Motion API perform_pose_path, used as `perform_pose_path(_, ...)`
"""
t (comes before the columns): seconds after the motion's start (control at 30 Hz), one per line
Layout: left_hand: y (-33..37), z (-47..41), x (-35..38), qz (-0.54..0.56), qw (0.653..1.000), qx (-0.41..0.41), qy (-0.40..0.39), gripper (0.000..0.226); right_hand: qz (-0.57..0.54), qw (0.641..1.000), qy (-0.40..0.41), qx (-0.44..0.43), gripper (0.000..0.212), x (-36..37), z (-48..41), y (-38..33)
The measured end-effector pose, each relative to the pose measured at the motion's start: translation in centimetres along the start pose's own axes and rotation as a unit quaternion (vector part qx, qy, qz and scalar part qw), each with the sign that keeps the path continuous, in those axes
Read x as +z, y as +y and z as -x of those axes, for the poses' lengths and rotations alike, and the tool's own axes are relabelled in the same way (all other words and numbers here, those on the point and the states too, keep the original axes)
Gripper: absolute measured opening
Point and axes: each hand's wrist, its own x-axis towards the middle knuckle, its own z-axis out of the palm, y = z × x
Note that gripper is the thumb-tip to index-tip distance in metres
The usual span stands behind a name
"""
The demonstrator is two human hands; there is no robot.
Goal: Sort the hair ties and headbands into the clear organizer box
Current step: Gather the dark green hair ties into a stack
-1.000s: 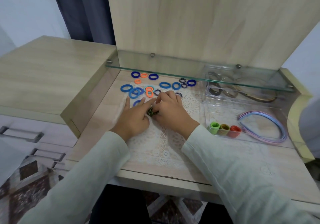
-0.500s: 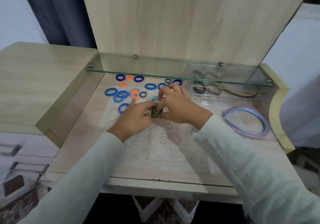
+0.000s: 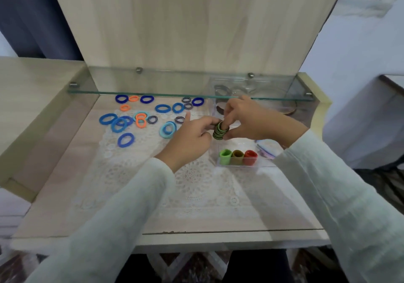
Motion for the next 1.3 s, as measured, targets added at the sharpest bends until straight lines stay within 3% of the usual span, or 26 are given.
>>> perform_pose_path(0.23,-1.7,1.6,1.8,-0.095,0.989,0.091,0.071,0.046,0.023,1.0,-0.01,0.019,0.025,1.3,0.5,1.8)
perform_pose_path(0.37,-3.0,2.3,2.3,-0.128,0.98,0.136,0.072,0.043,0.031,0.999,-0.033,0.014,0.027,2.1,0.0,1.7)
perform_pose_path(1.3,-3.6,2.3,2.5,-0.135,0.978,0.144,0.067,0.045,0.055,0.98,-0.181,0.069,0.042,1.7,-1.3,-0.8)
